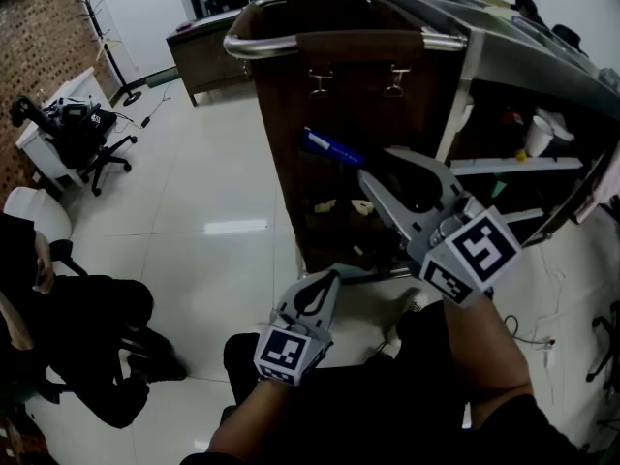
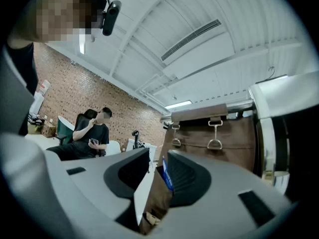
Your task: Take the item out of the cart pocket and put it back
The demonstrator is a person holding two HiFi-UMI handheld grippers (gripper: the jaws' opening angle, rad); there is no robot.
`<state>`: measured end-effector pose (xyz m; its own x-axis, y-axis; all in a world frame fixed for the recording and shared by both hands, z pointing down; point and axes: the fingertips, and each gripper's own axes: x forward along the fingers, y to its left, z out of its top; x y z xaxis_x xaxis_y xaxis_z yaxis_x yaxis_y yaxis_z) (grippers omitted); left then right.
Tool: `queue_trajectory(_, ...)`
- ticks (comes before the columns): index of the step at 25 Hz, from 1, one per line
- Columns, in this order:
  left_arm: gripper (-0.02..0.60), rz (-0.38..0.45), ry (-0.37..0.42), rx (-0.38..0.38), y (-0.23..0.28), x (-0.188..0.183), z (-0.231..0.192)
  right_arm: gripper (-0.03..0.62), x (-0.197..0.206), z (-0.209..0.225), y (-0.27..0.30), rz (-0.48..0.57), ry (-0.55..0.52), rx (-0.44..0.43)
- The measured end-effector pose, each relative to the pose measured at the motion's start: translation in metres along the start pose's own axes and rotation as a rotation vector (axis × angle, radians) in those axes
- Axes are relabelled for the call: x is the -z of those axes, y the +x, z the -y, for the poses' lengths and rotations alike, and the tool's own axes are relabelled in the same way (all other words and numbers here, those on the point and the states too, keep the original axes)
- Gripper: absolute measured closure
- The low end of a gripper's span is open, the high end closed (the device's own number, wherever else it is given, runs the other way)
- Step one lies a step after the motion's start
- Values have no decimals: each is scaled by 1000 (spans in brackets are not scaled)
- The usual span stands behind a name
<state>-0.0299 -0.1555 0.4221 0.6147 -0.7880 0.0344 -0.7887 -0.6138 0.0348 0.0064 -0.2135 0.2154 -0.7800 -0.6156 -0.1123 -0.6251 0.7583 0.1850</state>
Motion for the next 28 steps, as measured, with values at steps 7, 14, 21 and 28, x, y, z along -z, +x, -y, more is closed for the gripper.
queue_trajectory(7, 581, -8, -19, 0, -3, -1, 1, 457, -1, 9, 50, -109, -124, 4)
queue_trajectory(14, 581, 2, -18, -2, -4, -3, 0, 459, 42, 17, 84, -274, -171, 6)
queue_trajectory(21, 581, -1, -16, 1, -4, -2, 0, 481, 57, 14, 89, -333, -295, 8)
queue_trajectory(28, 581, 2, -28, -1, -5, -5, 1, 551, 57, 10, 88, -333, -317, -3)
